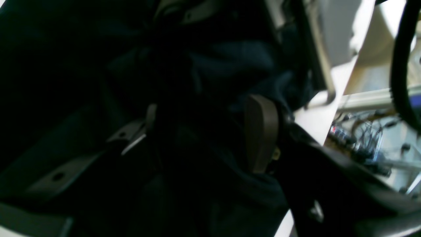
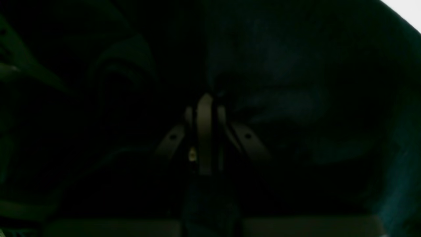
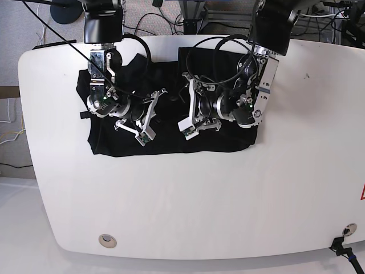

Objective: Fold the T-shirt properly

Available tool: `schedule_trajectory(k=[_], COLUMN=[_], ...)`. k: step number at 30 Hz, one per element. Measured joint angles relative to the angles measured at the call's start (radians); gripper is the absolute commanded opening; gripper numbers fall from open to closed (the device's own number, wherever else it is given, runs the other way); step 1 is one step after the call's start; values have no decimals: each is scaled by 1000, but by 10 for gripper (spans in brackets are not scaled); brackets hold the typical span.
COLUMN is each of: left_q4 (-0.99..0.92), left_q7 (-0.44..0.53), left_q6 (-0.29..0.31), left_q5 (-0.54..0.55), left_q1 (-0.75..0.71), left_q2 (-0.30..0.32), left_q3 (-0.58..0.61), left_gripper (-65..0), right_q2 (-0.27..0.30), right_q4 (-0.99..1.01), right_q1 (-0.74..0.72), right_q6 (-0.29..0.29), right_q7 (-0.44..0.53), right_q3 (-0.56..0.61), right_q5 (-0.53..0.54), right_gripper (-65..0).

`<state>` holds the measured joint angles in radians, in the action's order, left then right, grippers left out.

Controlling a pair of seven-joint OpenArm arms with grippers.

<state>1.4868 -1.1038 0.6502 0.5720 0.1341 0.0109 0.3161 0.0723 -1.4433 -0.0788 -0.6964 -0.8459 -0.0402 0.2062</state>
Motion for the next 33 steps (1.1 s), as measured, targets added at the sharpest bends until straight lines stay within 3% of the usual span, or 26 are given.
schedule_trajectory(k=[2,7,9,11,12,31,32,33], left_q4=[-15,-57,-61,-63,-64,26,28,28], left_q7=[8,9,23,36,40,80,81,79], left_q6=[-46,-48,-48,-48,-48,-60,-95,-129], left_q5=[5,2,-2,2,-1,6,6,4], left_q1=[2,14,15,15,14,93,97,101], left_q2=[-6,-5,-5,-5,-5,-8,-8,-5], left_q3=[0,0,0,0,0,-30,-47,-56], left_gripper=[-341,-363,-464,-617,-650,-650,-642,-560], right_q2=[0,0,0,0,0,0,0,0], right_q4=[0,0,0,0,0,0,0,0], right_q1=[0,0,0,1,1,2,2,2], right_q6=[0,0,0,0,0,0,0,0], right_q7=[0,0,0,1,1,1,2,1], right_q3=[0,0,0,-4,-4,-5,-5,-5], right_q5=[0,0,1,1,1,3,4,3], right_gripper=[-650,-650,-650,-650,-650,-650,-650,-650])
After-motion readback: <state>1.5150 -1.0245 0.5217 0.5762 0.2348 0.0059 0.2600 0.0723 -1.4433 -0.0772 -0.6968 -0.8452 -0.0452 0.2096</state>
